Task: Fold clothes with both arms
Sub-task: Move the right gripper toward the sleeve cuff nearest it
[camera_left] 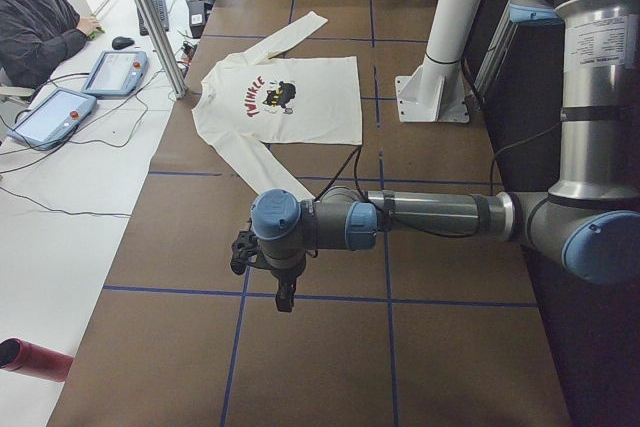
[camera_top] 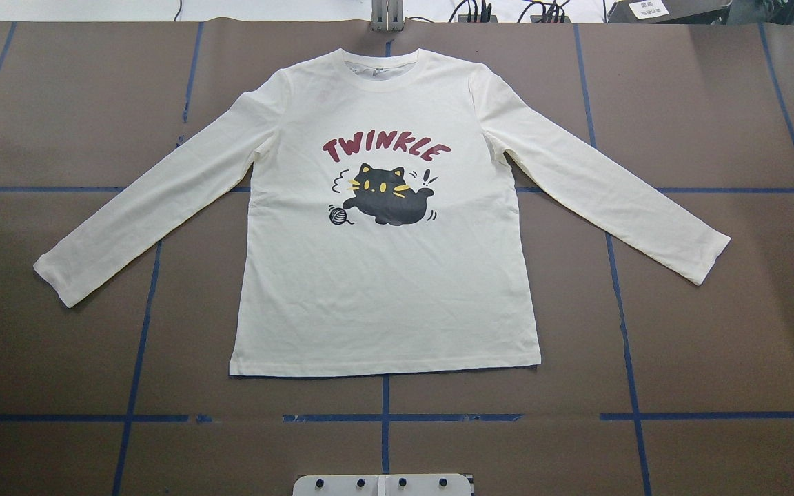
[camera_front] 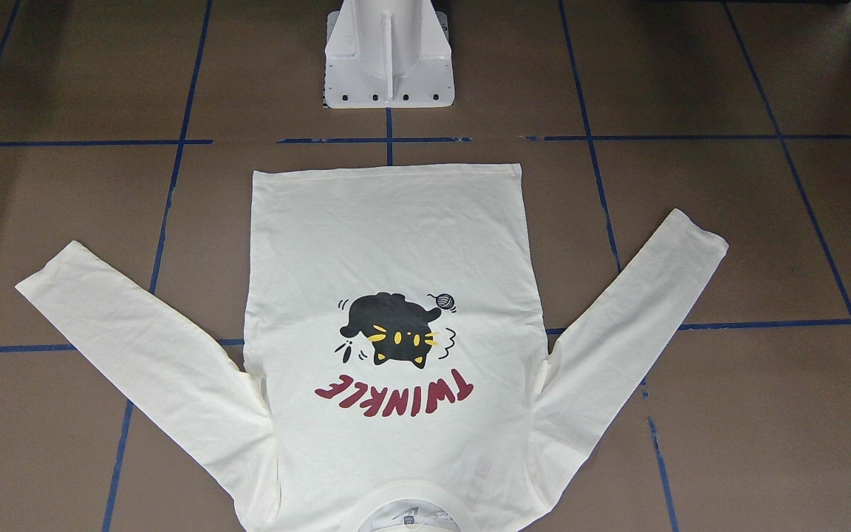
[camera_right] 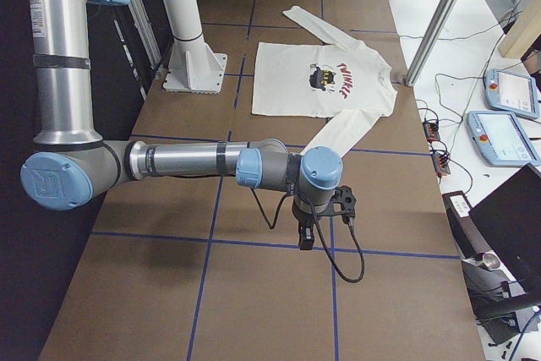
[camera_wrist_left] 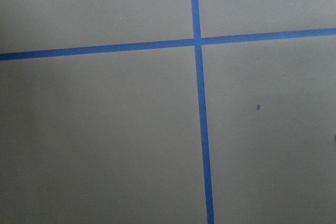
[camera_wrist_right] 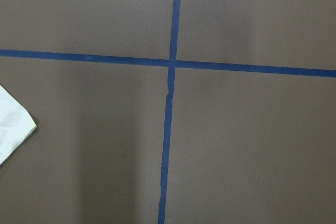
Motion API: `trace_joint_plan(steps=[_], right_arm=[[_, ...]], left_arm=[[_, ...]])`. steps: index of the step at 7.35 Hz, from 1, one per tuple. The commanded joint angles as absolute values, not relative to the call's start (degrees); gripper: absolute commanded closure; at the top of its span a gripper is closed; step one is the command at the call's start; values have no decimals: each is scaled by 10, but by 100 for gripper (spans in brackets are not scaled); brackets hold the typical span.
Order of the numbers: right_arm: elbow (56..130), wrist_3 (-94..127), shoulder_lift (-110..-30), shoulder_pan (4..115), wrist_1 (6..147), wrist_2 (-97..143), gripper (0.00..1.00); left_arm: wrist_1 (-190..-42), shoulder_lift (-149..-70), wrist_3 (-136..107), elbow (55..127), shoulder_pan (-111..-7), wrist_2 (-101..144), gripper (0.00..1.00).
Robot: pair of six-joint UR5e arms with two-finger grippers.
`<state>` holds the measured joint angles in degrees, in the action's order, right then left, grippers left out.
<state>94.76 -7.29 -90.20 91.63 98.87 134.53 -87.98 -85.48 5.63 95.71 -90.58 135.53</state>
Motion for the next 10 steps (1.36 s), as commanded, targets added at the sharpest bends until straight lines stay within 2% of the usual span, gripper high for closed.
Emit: trace_joint_plan(steps=[1, 3, 5, 6, 8, 10], right_arm=[[954, -63, -902, 916, 988, 1351, 0], [963, -61, -875, 904, 989, 1392, 0], [964, -32, -869, 842, 983, 1416, 0], [969, 21, -874, 812, 906, 1418, 0], [969, 286, -896, 708, 680, 1378, 0], [966, 452, -951, 612, 517, 1317, 0]], left_arm=[[-890, -855, 56, 957, -905, 1355, 0], [-929, -867, 57, 955, -905, 1356, 0], [-974, -878, 53, 941, -902, 1352, 0], [-1001, -875, 51, 936, -901, 1353, 0], [-1063, -875, 55, 926, -901, 1357, 0], [-1078, -875, 50, 906, -901, 1355, 0]])
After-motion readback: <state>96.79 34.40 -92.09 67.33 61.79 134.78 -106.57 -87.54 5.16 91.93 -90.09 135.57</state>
